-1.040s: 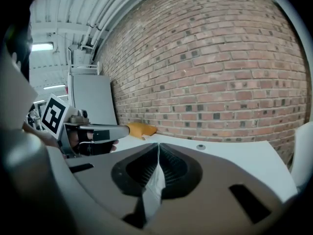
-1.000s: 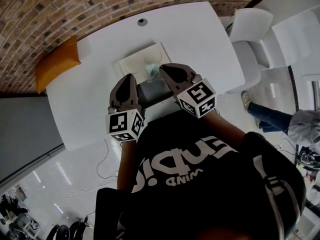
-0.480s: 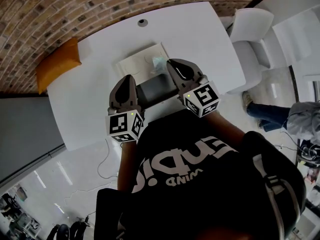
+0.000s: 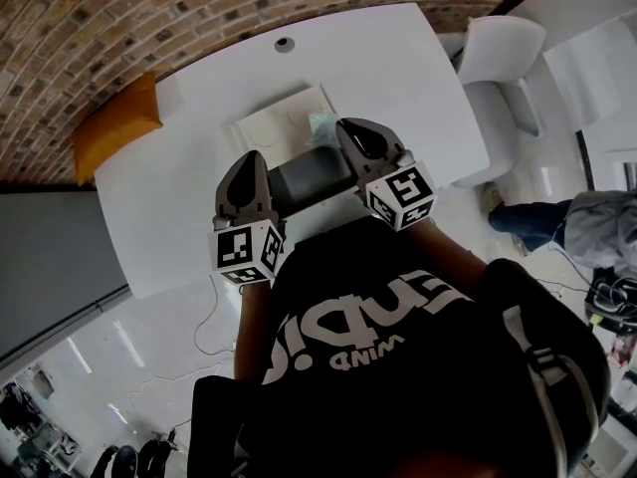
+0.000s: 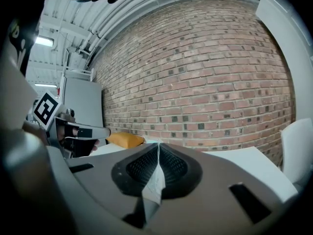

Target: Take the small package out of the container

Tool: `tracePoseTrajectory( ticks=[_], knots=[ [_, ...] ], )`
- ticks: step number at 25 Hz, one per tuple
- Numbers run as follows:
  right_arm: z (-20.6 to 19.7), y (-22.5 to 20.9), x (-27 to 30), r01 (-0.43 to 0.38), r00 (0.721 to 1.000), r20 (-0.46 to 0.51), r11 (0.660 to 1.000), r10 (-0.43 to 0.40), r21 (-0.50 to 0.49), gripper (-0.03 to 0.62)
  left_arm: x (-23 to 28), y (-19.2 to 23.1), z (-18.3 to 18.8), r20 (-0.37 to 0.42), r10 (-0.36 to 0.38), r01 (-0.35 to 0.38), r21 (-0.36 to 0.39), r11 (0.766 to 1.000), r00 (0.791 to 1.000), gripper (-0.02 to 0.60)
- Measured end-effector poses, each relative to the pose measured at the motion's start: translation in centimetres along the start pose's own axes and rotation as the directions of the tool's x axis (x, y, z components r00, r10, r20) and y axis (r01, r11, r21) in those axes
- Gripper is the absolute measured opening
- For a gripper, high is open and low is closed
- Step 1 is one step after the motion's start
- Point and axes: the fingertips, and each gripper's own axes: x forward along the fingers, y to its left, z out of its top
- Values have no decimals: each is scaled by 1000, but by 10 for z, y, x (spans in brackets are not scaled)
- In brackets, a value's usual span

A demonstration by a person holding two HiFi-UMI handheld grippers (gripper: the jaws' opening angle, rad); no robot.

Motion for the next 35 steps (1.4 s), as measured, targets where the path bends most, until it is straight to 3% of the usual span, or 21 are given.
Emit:
tracePoseTrajectory(
  ticks=[35],
  knots=[
    [-2, 3, -12, -15, 1000, -4, 1000, 15, 26, 6, -7, -11, 0, -5, -3, 3, 14, 1000, 1000, 5]
  ],
)
